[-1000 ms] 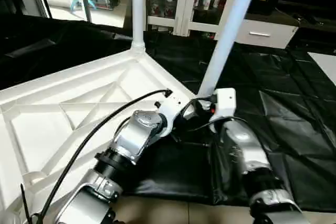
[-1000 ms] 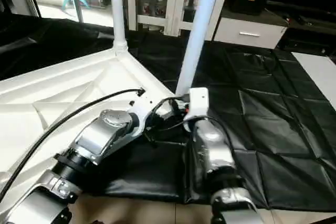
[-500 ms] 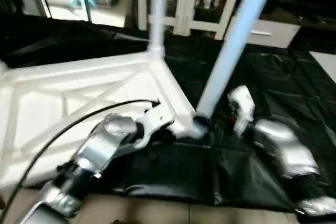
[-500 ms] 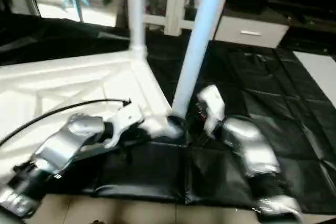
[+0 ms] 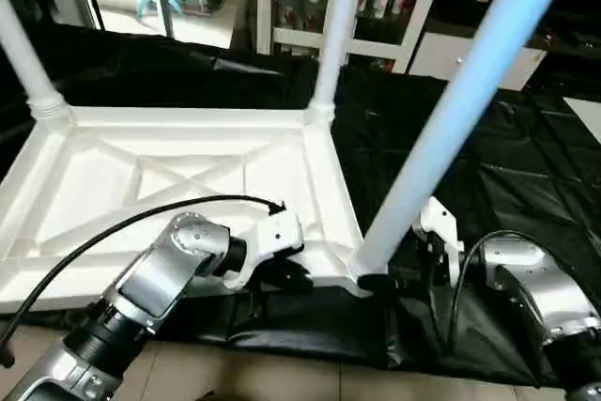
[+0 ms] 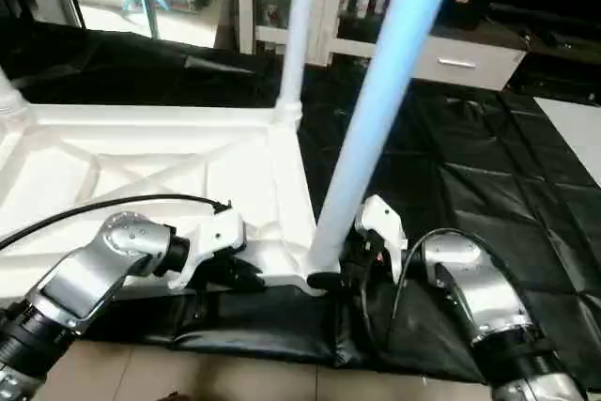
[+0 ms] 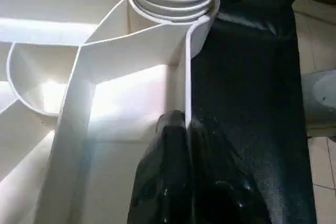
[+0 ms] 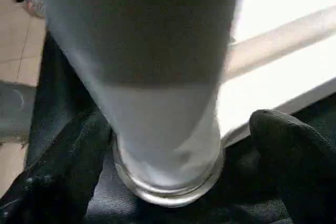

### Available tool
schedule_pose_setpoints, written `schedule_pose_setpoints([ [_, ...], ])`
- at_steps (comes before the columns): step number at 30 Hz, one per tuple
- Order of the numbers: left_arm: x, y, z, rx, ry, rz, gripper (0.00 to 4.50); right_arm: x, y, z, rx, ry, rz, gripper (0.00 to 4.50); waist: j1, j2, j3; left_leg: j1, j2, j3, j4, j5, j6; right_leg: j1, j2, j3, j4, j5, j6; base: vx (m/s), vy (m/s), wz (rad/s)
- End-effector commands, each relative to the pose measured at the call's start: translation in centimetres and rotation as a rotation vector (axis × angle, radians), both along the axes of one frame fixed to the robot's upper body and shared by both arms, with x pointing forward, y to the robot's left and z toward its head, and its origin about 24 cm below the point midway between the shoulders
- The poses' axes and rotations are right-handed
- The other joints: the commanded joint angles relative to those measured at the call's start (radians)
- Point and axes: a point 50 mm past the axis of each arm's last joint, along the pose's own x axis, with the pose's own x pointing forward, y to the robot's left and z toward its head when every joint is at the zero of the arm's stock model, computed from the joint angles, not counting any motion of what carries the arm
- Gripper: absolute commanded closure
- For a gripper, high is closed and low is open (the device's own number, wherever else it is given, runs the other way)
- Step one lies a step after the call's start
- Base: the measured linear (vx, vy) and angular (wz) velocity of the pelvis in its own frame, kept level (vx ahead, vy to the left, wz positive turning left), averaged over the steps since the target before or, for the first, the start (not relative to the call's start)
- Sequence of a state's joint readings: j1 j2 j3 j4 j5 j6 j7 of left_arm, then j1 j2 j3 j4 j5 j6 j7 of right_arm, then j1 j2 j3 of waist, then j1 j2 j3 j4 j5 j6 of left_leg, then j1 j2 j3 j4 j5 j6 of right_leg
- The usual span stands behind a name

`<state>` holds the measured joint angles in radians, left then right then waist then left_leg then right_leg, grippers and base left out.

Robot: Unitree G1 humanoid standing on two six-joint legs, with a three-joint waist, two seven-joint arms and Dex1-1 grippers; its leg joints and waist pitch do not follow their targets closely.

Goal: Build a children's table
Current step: Rotate leg to tighten

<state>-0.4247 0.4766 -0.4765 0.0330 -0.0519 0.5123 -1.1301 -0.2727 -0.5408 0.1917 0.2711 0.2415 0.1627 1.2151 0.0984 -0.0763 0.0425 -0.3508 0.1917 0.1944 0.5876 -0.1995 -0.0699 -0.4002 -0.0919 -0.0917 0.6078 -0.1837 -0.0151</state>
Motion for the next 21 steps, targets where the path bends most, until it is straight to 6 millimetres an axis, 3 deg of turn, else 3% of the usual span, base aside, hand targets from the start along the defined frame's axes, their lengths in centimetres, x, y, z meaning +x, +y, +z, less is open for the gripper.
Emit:
schedule_pose_setpoints([
  [1, -0.6, -0.6, -0.7, 0.001, 0.038, -0.041, 4.50, -0.4, -0.7, 0.3, -0.016, -0.009, 0.009, 0.05, -0.002, -0.001, -0.047, 0.006, 0.053, -0.021, -0.074, -0.191, 0.037, 0.044, -0.066, 0.060, -0.074, -0.242, -0.181, 0.000, 0.000, 0.00],
  [2, -0.6, -0.5, -0.7, 0.005, 0.036, -0.038, 4.50, -0.6, -0.9, 0.3, -0.019, -0.009, 0.004, 0.05, 0.000, 0.004, -0.048, 0.005, 0.052, -0.021, -0.073, -0.185, 0.038, 0.045, -0.067, 0.061, -0.073, -0.230, -0.181, 0.000, 0.000, 0.00],
  [4, -0.5, -0.4, -0.7, 0.007, 0.035, -0.037, 4.50, -0.7, -1.0, 0.3, -0.018, -0.010, -0.001, 0.05, -0.002, 0.000, -0.047, 0.005, 0.051, -0.021, -0.074, -0.204, 0.036, 0.044, -0.066, 0.060, -0.077, -0.255, -0.176, 0.000, 0.000, 0.00],
  [8, -0.5, -0.5, -0.7, 0.009, 0.037, -0.042, 4.50, -0.5, -0.8, 0.2, -0.010, -0.011, -0.012, 0.05, -0.004, 0.004, -0.046, 0.007, 0.052, -0.023, -0.075, -0.234, 0.026, 0.041, -0.067, 0.059, -0.083, -0.302, -0.164, 0.000, 0.000, 0.00],
  [11, -0.5, -0.6, -0.7, 0.009, 0.036, -0.045, 4.50, -0.3, -0.3, 0.2, 0.005, -0.019, -0.016, 0.05, -0.004, 0.004, -0.048, 0.006, 0.052, -0.023, -0.074, -0.217, 0.026, 0.043, -0.066, 0.059, -0.077, -0.264, -0.173, 0.000, 0.000, 0.00],
  [12, -0.5, -0.7, -0.7, 0.008, 0.034, -0.045, 4.50, -0.3, -0.2, 0.2, 0.006, -0.025, -0.013, 0.05, -0.005, -0.001, -0.049, 0.006, 0.052, -0.023, -0.074, -0.208, 0.028, 0.043, -0.065, 0.059, -0.075, -0.247, -0.178, 0.000, 0.000, 0.00],
  [13, -0.5, -0.7, -0.6, 0.008, 0.033, -0.045, 4.50, -0.3, -0.1, 0.2, 0.006, -0.028, -0.010, 0.05, -0.004, 0.002, -0.049, 0.006, 0.052, -0.023, -0.073, -0.201, 0.030, 0.043, -0.065, 0.059, -0.072, -0.233, -0.184, 0.000, 0.000, 0.00],
  [21, -0.6, -0.4, -0.8, 0.012, 0.036, -0.035, 4.50, 0.5, 0.2, 0.2, 0.017, -0.049, -0.036, 0.05, -0.003, 0.000, -0.049, 0.006, 0.051, -0.021, -0.071, -0.190, 0.031, 0.043, -0.067, 0.059, -0.072, -0.242, -0.184, 0.000, 0.000, 0.00],
])
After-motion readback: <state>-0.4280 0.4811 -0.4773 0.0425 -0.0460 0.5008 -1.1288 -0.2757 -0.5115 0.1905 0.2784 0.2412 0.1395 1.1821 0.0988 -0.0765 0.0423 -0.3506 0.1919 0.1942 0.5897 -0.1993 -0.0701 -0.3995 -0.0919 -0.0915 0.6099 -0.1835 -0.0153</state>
